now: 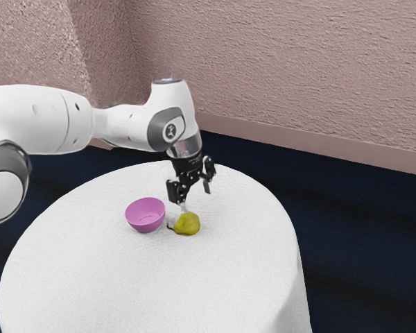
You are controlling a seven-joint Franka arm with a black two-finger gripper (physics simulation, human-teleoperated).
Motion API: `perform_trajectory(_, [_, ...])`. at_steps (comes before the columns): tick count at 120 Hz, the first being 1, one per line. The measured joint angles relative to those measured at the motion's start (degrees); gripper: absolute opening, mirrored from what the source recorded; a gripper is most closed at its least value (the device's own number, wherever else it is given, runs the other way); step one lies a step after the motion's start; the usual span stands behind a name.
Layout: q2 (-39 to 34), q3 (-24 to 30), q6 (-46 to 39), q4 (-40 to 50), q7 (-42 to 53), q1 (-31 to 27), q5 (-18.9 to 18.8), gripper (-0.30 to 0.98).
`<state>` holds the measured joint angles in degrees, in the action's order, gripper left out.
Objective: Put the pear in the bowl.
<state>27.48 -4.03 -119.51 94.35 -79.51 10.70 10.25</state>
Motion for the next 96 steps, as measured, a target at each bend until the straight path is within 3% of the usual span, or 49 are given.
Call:
perform_trajectory(42, [-2.0, -0.3, -4.9, 7.0, -13.0, 0.4, -1.9, 0.67])
perform_trajectory(96, [-0.3, -0.4, -9.9, 9.3, -21.7, 0.9, -2.2, 0.67])
